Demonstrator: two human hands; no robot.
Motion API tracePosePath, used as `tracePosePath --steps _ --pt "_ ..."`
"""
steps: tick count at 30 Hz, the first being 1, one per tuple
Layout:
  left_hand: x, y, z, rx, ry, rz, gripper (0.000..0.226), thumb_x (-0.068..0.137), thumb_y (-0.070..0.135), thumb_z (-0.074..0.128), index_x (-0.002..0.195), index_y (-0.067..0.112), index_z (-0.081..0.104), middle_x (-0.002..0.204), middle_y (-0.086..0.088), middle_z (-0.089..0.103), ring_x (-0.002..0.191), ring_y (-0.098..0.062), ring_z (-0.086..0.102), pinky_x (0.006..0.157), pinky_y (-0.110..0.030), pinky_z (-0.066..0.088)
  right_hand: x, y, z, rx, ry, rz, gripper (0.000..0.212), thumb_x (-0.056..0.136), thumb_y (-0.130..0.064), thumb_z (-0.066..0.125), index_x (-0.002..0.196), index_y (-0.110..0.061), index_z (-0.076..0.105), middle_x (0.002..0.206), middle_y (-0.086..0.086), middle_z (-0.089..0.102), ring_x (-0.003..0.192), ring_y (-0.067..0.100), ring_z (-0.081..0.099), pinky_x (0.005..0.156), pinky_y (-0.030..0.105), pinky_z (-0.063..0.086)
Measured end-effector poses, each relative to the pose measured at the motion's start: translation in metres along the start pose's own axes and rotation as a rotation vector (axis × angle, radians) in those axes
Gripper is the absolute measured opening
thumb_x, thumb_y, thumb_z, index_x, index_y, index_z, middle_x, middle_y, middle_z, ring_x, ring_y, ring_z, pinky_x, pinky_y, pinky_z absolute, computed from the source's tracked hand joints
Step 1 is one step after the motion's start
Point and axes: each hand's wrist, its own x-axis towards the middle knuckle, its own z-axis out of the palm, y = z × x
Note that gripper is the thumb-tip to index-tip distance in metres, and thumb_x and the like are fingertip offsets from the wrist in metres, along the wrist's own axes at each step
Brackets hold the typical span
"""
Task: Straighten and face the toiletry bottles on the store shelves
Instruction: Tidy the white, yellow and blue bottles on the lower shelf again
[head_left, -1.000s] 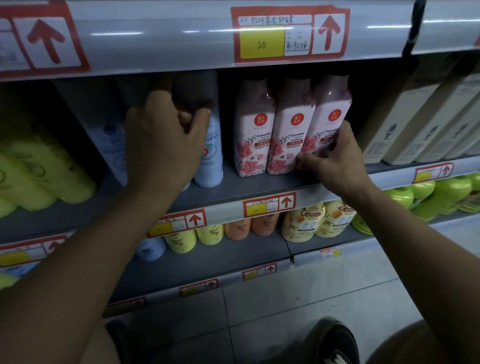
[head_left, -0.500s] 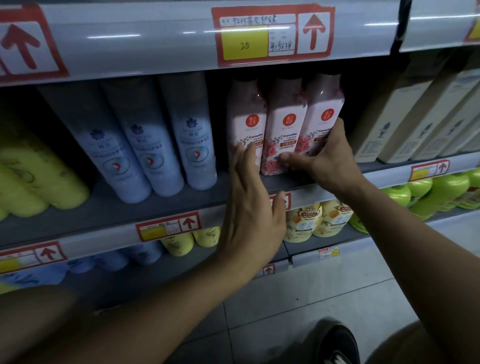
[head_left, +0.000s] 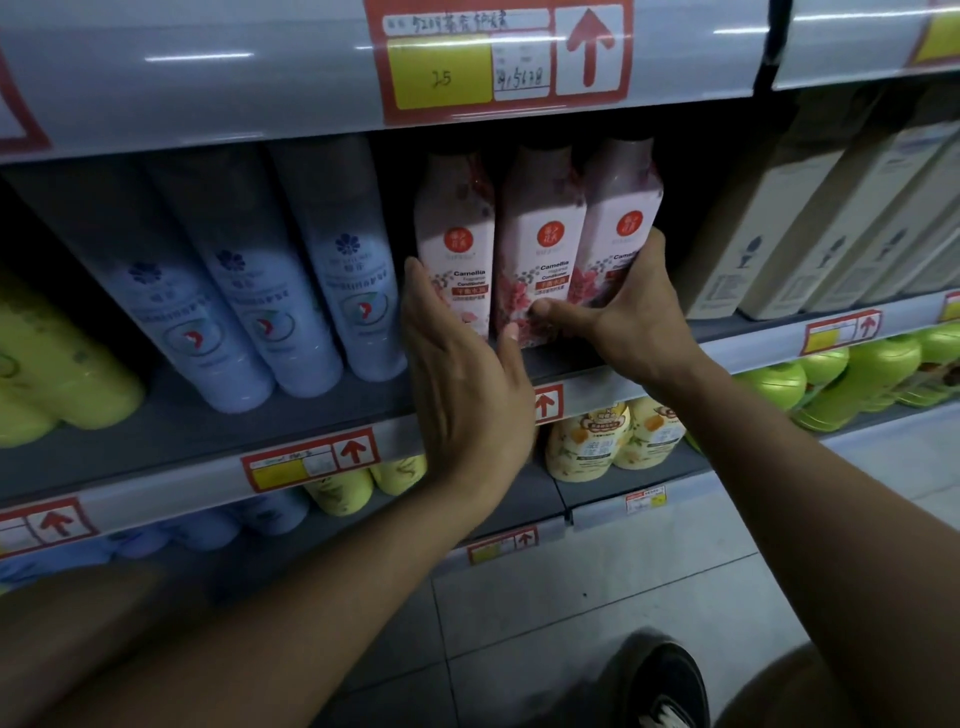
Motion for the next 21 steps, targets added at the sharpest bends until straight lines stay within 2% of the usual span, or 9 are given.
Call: tracePosePath --steps 3,7,10,13,18,21 --pt "0.007 0.000 0.000 -0.014 0.006 -0.028 0.085 0.098 0.021 0.067 0.162 0.005 0.012 0.156 -0.018 0.027 0.140 -0.029 0.042 0.109 -0.019 0.029 0.000 0.001 0.000 -0.005 -0.001 -0.001 0.093 0.069 -0.029 0.096 0.138 -0.016 0.036 0.111 -0.024 0.057 0.099 -0.010 0.058 0.087 0.010 0.046" --pt "0.011 -0.001 0.001 -0.065 0.014 -0.004 0.079 0.094 0.014 0.071 0.156 0.006 0.023 0.149 -0.018 0.032 0.130 -0.031 0.053 0.107 -0.034 0.049 0.000 -0.002 -0.001 -0.009 -0.002 -0.002 0.092 0.068 -0.030 0.097 0.136 -0.016 0.036 0.115 -0.021 0.058 0.111 0.003 0.061 0.095 0.023 0.051" --pt "0.014 -0.003 0.000 -0.088 0.006 0.001 0.074 0.095 0.012 0.068 0.154 0.007 0.023 0.150 -0.015 0.043 0.132 -0.027 0.054 0.106 -0.035 0.051 0.000 -0.003 -0.001 -0.012 -0.007 -0.006 0.094 0.066 -0.031 0.098 0.136 -0.017 0.036 0.117 -0.020 0.058 0.117 0.008 0.061 0.101 0.032 0.053" --pt "0.020 -0.009 -0.001 -0.131 0.024 -0.011 0.066 0.094 0.008 0.065 0.148 0.012 0.028 0.141 -0.009 0.056 0.125 -0.023 0.060 0.100 -0.039 0.055 0.000 -0.003 -0.001 -0.002 -0.005 0.000 0.095 0.066 -0.031 0.098 0.136 -0.017 0.036 0.117 -0.019 0.059 0.118 0.009 0.061 0.104 0.036 0.053" --pt "0.024 -0.012 0.003 -0.057 0.012 -0.043 0.066 0.095 0.010 0.066 0.152 0.006 0.032 0.144 -0.012 0.049 0.131 -0.026 0.052 0.103 -0.033 0.044 0.000 -0.004 0.000 -0.001 -0.006 0.006 0.094 0.067 -0.030 0.098 0.135 -0.018 0.035 0.119 -0.019 0.059 0.118 0.008 0.062 0.104 0.036 0.054" --pt "0.024 -0.009 0.005 -0.061 0.014 -0.068 0.065 0.095 0.008 0.066 0.151 0.008 0.033 0.144 -0.011 0.048 0.130 -0.026 0.053 0.103 -0.038 0.047 -0.001 -0.004 -0.001 0.005 -0.004 0.009 0.092 0.069 -0.028 0.097 0.135 -0.017 0.035 0.120 -0.018 0.059 0.114 0.003 0.061 0.101 0.030 0.053"
